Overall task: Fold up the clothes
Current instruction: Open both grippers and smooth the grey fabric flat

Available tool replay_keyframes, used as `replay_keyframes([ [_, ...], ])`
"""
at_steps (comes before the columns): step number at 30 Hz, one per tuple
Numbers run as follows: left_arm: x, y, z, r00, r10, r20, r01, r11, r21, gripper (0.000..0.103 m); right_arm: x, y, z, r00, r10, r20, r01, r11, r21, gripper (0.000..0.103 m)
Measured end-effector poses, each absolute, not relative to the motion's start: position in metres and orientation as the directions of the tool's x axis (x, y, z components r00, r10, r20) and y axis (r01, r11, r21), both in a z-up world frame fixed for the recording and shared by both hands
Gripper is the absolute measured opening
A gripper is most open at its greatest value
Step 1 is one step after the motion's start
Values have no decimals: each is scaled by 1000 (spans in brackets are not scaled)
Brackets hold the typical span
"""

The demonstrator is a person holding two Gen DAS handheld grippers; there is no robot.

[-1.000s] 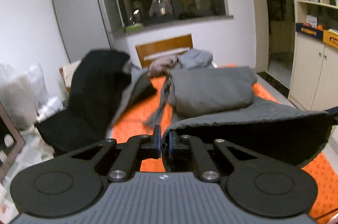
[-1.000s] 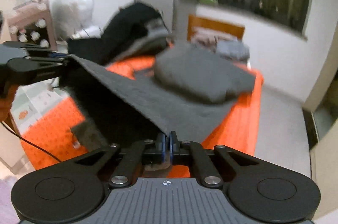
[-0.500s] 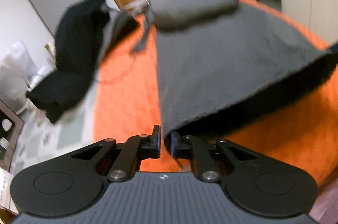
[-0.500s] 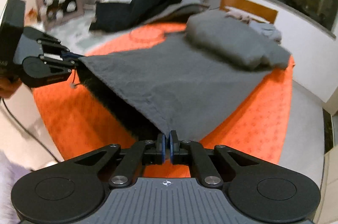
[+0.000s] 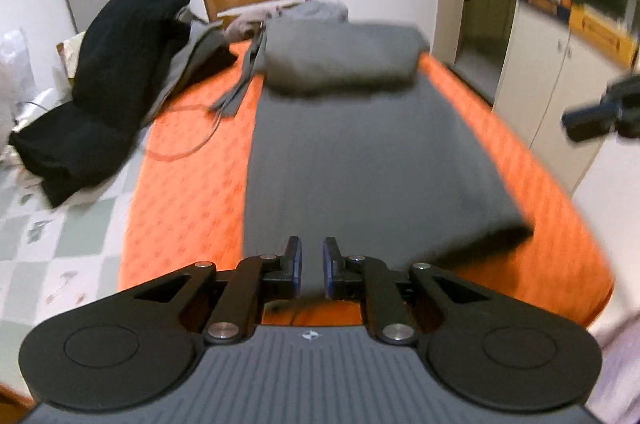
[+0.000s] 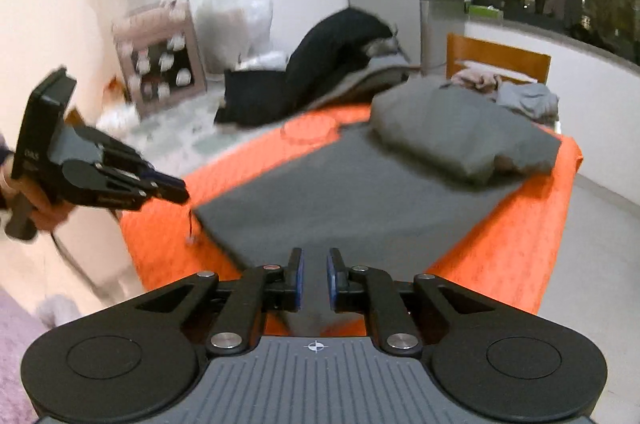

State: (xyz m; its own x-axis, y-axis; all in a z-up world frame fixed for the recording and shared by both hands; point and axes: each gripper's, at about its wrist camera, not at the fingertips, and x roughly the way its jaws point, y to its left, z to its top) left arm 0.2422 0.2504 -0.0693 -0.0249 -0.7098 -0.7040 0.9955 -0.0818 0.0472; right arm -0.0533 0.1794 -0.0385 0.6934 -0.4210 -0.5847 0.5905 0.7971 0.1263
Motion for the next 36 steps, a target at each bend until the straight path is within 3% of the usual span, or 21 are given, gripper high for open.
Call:
replay_keyframes([
  [7,245,166,-83,-127,-692,-711,988,-155,-25,13,-24,131,-52,676,-438,-593,604,790,105,28],
  [14,256,91,-100,-215,-656,-724,968,-239,-72,14,18,83,-88,602,-461,-652,670,736,98,28],
  [19,266,47,-120,-239,-627,-742,963,-254,-95,16,43,45,-110,536,-476,-698,722,687,86,43],
  [21,271,37,-131,-239,-609,-756,963,-249,-103,16,52,33,-120,504,-476,-721,735,674,69,43],
  [28,286,54,-159,-233,-545,-806,961,-253,-107,16,66,40,-151,415,-432,-800,712,702,-10,45],
  [36,296,120,-160,-209,-545,-812,971,-214,-106,20,49,103,-151,411,-422,-808,701,713,-16,45],
])
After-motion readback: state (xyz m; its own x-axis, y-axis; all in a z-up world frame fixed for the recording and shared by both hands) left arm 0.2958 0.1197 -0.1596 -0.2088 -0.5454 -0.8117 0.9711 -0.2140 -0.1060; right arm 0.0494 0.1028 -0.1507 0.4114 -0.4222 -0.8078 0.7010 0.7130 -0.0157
